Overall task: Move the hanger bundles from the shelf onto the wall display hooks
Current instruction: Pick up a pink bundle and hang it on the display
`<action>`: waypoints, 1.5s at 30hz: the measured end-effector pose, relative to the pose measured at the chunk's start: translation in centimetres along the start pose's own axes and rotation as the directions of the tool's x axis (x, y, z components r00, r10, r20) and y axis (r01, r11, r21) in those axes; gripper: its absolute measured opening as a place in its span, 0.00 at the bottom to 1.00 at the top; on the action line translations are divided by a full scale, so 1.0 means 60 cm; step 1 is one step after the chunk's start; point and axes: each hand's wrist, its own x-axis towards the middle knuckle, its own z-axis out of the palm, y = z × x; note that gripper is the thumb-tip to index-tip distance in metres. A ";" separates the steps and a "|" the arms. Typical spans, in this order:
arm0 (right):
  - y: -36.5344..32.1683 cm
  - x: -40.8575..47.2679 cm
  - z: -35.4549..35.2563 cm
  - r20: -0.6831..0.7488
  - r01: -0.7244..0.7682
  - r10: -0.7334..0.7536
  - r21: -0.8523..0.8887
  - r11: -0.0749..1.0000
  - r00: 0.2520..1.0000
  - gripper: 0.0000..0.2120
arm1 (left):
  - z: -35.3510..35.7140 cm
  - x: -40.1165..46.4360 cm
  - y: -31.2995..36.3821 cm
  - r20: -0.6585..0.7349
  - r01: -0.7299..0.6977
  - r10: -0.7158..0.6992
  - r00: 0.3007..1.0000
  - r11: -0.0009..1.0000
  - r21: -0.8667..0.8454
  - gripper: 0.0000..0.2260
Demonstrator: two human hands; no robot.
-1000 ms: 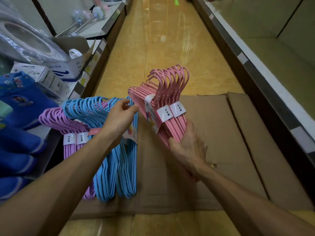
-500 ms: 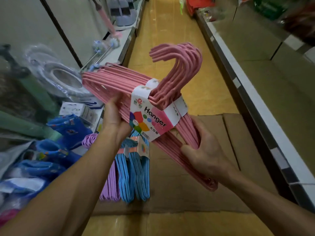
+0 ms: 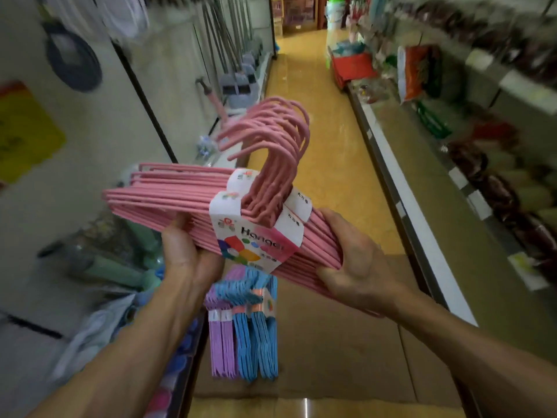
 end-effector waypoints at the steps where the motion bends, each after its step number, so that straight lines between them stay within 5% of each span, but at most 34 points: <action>1: -0.034 0.007 -0.030 -0.002 0.013 -0.013 0.003 1.000 1.000 0.39 | 0.031 -0.022 0.031 0.015 -0.019 0.019 1.000 1.000 -0.006 0.15; 11: -0.389 0.072 -0.316 -0.117 0.170 -0.158 0.098 0.981 0.980 0.33 | 0.349 -0.243 0.368 0.111 -0.114 0.117 0.987 0.993 -0.031 0.19; 16: -0.533 0.082 -0.435 -0.207 0.232 -0.209 0.093 0.968 0.956 0.32 | 0.473 -0.348 0.485 0.132 -0.161 0.168 0.977 0.985 -0.058 0.12; 22: -0.632 0.057 -0.531 -0.340 0.237 -0.197 0.079 0.968 0.919 0.11 | 0.550 -0.471 0.546 0.151 -0.300 0.290 0.945 0.953 0.049 0.06; 34: -0.756 0.028 -0.623 -0.188 0.367 -0.355 0.034 0.929 0.916 0.20 | 0.600 -0.678 0.602 0.037 -0.436 0.435 0.900 0.899 0.043 0.03; 38: -0.782 0.015 -0.605 -0.206 0.459 -0.442 0.039 0.888 0.873 0.24 | 0.571 -0.737 0.604 -0.056 -0.567 0.570 0.820 0.821 0.064 0.06; 45: -0.849 -0.030 -0.516 -0.133 0.609 -0.595 0.140 0.781 0.793 0.19 | 0.480 -0.858 0.616 -0.258 -0.720 0.794 0.550 0.608 0.335 0.04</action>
